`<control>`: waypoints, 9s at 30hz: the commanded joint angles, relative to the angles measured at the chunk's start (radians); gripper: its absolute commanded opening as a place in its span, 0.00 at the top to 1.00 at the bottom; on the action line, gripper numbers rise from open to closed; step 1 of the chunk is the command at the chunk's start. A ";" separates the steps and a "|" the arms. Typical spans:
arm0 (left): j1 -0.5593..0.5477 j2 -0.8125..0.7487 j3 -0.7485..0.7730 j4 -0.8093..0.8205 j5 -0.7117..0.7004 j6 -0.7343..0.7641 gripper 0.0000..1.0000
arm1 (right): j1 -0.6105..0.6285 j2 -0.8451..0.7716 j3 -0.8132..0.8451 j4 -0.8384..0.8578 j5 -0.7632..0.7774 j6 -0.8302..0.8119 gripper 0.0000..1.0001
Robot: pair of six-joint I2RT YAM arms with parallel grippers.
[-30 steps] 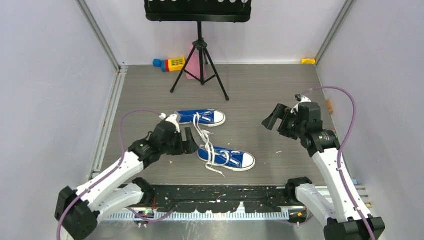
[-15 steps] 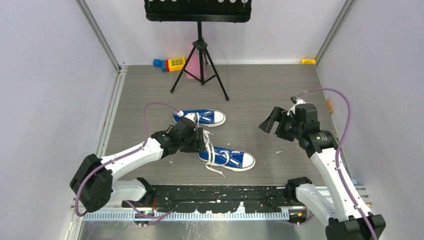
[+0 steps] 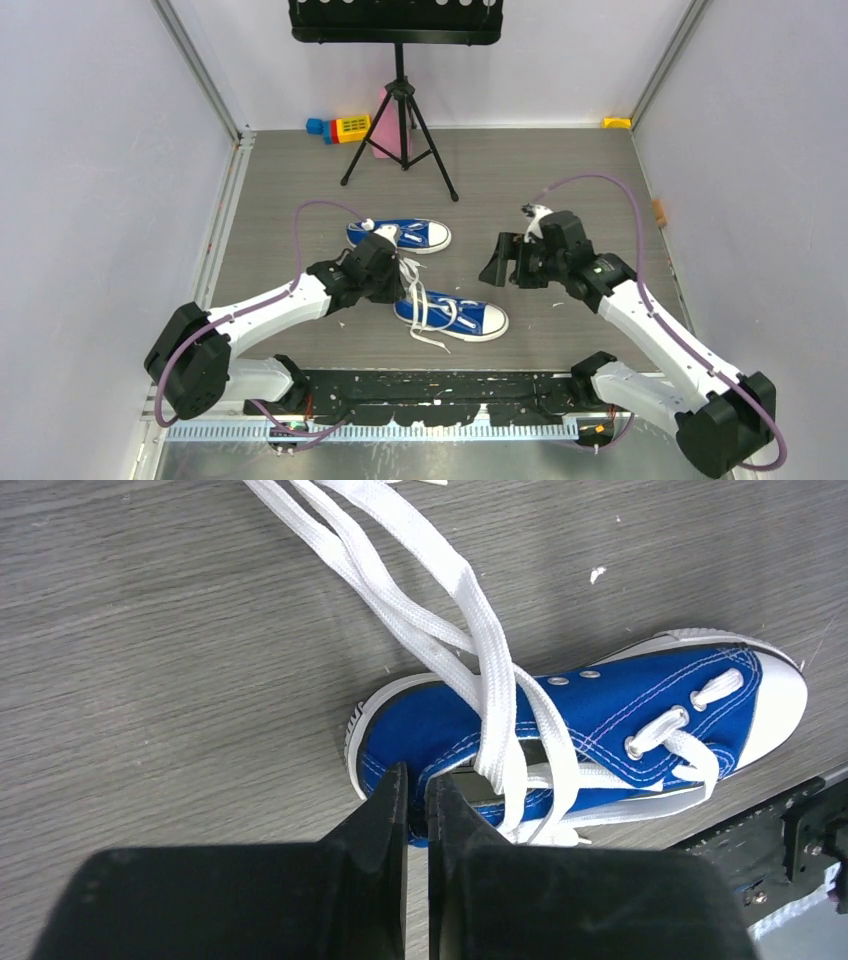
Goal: Tie the shoes
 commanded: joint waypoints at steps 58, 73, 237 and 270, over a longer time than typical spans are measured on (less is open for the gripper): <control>0.027 0.172 0.362 -0.050 0.204 0.339 0.61 | 0.348 0.330 -0.058 0.316 0.255 -0.152 0.24; 0.422 0.039 0.288 -0.130 0.011 0.154 0.40 | 0.368 0.416 -0.037 0.366 0.327 -0.122 0.83; -0.050 0.192 -0.077 1.032 0.350 0.449 1.00 | 0.055 0.051 0.500 -0.067 0.297 0.278 1.00; -0.024 -0.199 -0.054 0.200 0.228 0.324 1.00 | 0.233 0.233 -0.040 0.413 0.517 0.472 0.46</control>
